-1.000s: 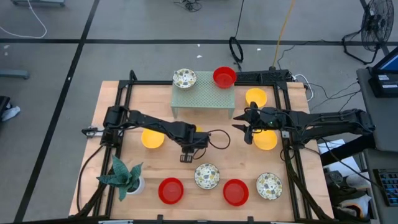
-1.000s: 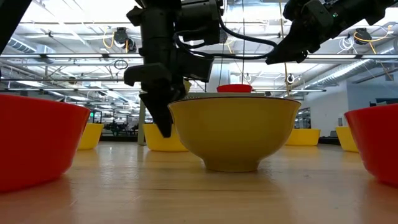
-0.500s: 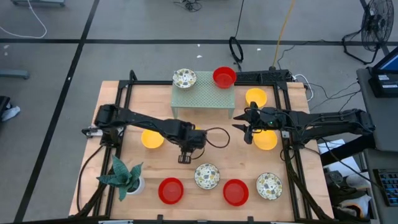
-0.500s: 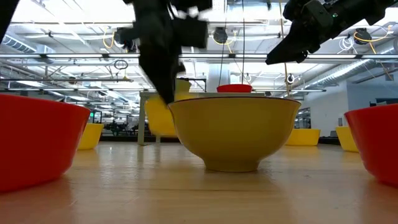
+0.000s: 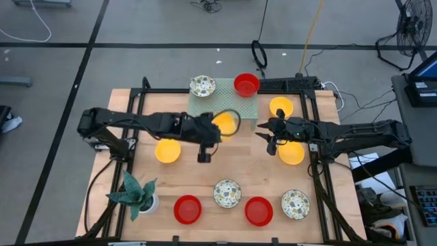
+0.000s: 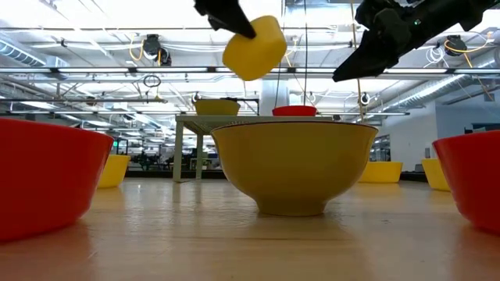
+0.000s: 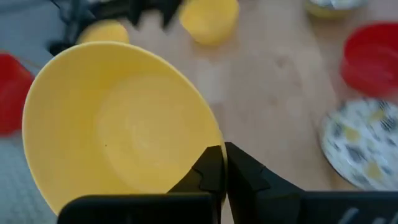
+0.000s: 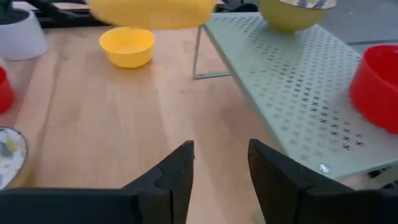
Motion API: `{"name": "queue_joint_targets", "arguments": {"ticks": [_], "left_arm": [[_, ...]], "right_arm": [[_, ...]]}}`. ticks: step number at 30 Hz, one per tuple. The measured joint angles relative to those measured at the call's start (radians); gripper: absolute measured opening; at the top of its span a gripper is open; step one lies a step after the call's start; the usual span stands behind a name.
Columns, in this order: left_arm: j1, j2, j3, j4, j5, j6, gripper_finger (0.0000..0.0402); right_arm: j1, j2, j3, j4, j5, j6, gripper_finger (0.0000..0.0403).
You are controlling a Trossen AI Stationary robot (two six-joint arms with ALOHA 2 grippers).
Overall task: Pick & Place Mini bowls
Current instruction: Put the yellow bowl on the shelf
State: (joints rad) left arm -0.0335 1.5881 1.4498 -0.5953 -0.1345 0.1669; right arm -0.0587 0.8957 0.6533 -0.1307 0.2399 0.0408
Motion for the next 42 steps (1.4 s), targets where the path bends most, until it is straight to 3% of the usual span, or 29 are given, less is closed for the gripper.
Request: {"name": "queue_joint_targets", "arguments": {"ticks": [16, 34, 42], "left_arm": [[0.225, 0.107, 0.000, 0.068, -0.001, 0.061, 0.0010], [0.254, 0.171, 0.000, 0.101, -0.107, 0.126, 0.0006], [0.255, 0.172, 0.000, 0.133, -0.202, 0.124, 0.0053]], "right_arm": [[-0.001, 0.000, 0.000, -0.001, -0.005, -0.008, 0.0139], [-0.001, 0.001, 0.000, -0.001, -0.006, -0.007, 0.0139], [-0.001, 0.001, 0.000, -0.001, -0.006, -0.007, 0.0139]]}}
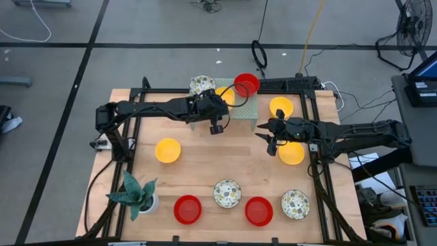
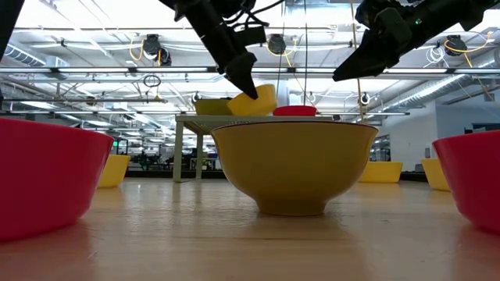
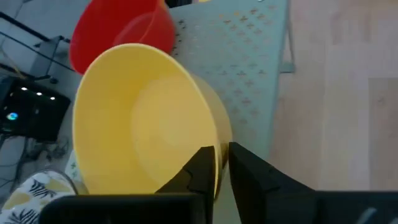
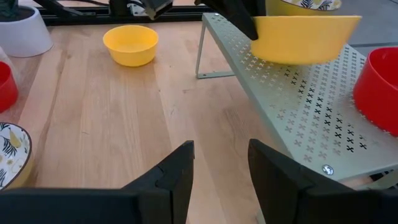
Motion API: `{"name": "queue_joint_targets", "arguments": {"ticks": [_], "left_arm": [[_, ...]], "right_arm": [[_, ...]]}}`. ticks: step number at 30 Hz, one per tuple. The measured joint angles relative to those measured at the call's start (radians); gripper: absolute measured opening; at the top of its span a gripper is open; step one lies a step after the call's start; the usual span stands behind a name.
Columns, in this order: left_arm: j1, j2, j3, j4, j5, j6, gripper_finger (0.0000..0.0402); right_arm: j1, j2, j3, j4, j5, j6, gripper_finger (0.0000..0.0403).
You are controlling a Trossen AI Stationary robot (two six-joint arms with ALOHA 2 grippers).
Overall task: Pick & Place Mini bowls
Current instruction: Put the yellow bowl on the shelf, then stack the yellow bowl on top of the other yellow bowl on the shelf
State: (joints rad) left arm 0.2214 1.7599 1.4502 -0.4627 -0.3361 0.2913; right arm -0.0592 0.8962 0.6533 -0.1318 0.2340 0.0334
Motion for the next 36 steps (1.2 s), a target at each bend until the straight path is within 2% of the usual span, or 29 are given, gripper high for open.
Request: {"name": "queue_joint_targets", "arguments": {"ticks": [10, 16, 22, 25, 32, 36], "left_arm": [[0.000, 0.000, 0.000, 0.004, -0.007, -0.005, 0.0087], [0.000, 0.000, 0.000, 0.004, -0.013, -0.004, 0.0131], [-0.016, -0.017, 0.000, 0.023, -0.166, 0.044, 0.0175], [-0.033, -0.046, -0.001, 0.016, -0.182, 0.046, 0.0189], [-0.112, -0.107, -0.001, -0.035, -0.161, -0.021, 0.0192], [-0.180, -0.130, 0.001, -0.091, -0.133, -0.117, 0.0189]], "right_arm": [[0.000, 0.000, 0.000, 0.000, 0.000, 0.000, 0.0139], [0.000, 0.000, 0.000, 0.000, 0.000, 0.000, 0.0139], [0.000, 0.000, 0.000, 0.000, 0.000, 0.000, 0.0139], [0.000, 0.000, 0.000, 0.000, 0.000, 0.000, 0.0139], [0.000, 0.000, 0.000, 0.000, 0.000, 0.000, 0.0139], [0.000, 0.000, 0.000, -0.005, -0.001, 0.000, 0.0139]]}}
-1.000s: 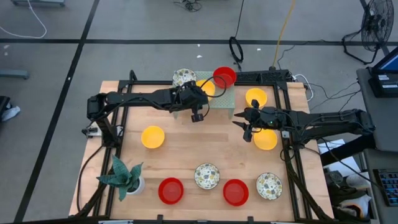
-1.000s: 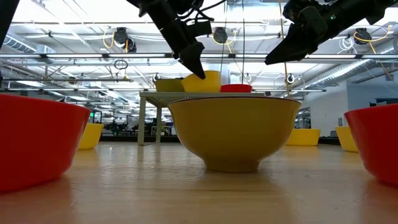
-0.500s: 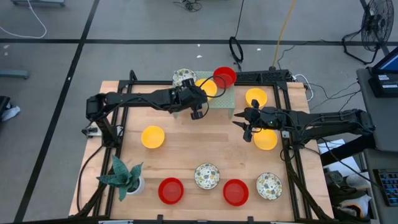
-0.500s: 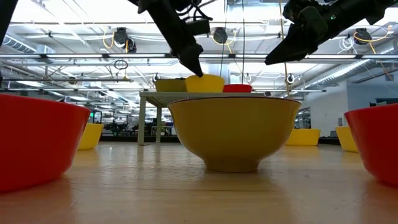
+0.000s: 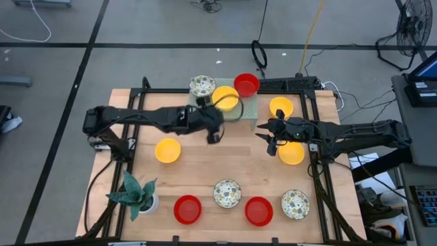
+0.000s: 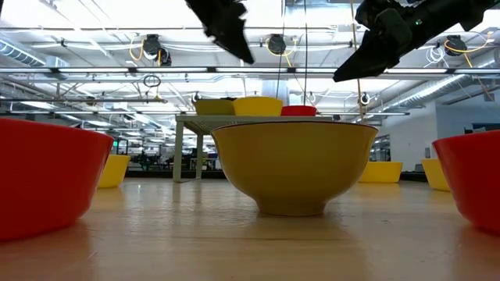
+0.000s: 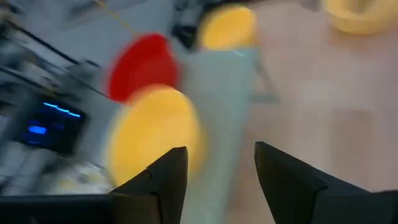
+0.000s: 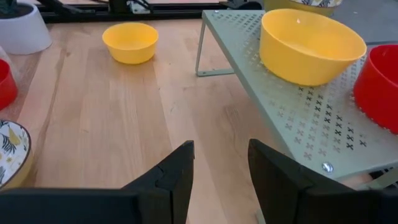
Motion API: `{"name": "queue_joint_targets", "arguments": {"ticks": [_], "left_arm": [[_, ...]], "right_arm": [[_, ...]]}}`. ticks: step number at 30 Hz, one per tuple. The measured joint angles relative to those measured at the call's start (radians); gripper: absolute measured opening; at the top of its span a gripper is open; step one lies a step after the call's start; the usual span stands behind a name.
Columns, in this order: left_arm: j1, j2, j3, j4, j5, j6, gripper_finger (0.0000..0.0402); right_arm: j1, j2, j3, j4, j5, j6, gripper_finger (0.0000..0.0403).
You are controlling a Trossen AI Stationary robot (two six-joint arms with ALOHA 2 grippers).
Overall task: Pick & Place Mini bowls
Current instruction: Stack the yellow bowl on top of the other yellow bowl on the shelf
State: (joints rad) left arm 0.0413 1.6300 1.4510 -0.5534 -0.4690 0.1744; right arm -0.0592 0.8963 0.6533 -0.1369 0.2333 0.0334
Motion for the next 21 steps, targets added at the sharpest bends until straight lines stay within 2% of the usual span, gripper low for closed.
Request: {"name": "queue_joint_targets", "arguments": {"ticks": [10, 12, 16, 21], "left_arm": [[-0.147, -0.019, -0.002, -0.339, 0.336, -0.455, 0.0177], [-0.169, -0.019, -0.002, -0.361, 0.391, -0.508, 0.0172], [-0.220, -0.008, -0.002, -0.366, 0.459, -0.486, 0.0161], [-0.292, -0.010, -0.002, -0.360, 0.471, -0.322, 0.0150]], "right_arm": [[0.000, 0.000, 0.000, 0.005, 0.000, 0.000, 0.0139], [0.000, 0.000, 0.000, 0.005, 0.000, 0.000, 0.0139], [0.000, 0.000, 0.000, 0.011, 0.000, 0.000, 0.0139], [0.000, 0.000, 0.000, 0.015, -0.002, 0.050, 0.0139]]}}
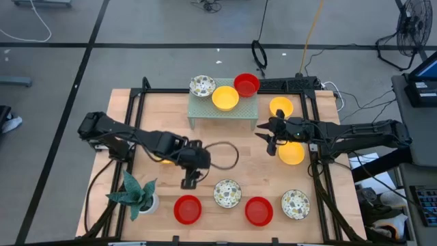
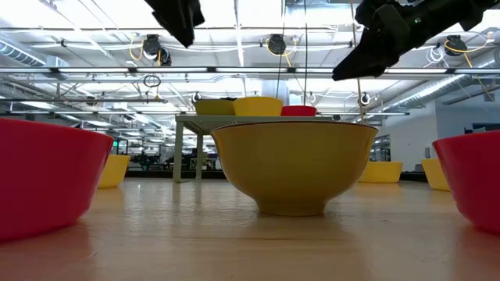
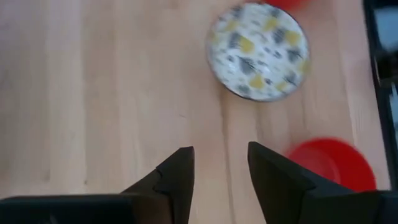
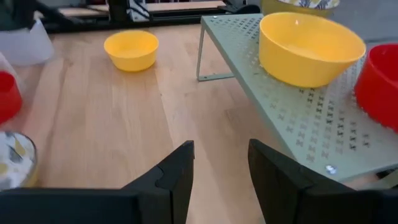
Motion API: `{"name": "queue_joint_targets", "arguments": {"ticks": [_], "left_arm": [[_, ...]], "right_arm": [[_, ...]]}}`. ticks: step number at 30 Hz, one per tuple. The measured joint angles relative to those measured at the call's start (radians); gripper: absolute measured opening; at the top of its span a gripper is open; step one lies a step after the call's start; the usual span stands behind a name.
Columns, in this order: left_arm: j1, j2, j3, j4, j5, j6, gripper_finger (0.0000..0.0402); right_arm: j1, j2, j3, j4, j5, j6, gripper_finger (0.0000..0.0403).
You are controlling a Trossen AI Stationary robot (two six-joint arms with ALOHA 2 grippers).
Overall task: Pick & Place Mini bowls
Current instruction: Stack the yellow bowl on top of the other yellow bowl on the shelf
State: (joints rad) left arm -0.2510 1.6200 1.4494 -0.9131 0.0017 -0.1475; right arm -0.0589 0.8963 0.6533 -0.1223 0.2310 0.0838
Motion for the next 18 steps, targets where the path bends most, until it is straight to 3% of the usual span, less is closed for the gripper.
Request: {"name": "queue_joint_targets", "arguments": {"ticks": [5, 10, 14, 18], "left_arm": [[-0.047, 0.000, 0.000, -0.003, -0.024, 0.006, 0.0149], [-0.044, 0.000, 0.000, -0.104, -0.121, -0.305, 0.0150], [-0.030, 0.006, -0.013, -0.234, -0.133, -0.556, 0.0150], [-0.011, 0.012, -0.081, -0.275, -0.133, -0.709, 0.0150]], "right_arm": [[0.002, 0.002, 0.000, -0.001, -0.005, 0.138, 0.0139], [0.002, 0.002, -0.022, 0.055, -0.172, 0.118, 0.0139], [0.002, 0.002, -0.085, 0.250, -0.326, 0.114, 0.0139], [0.002, 0.002, -0.168, 0.479, -0.473, 0.160, 0.0139]]}}
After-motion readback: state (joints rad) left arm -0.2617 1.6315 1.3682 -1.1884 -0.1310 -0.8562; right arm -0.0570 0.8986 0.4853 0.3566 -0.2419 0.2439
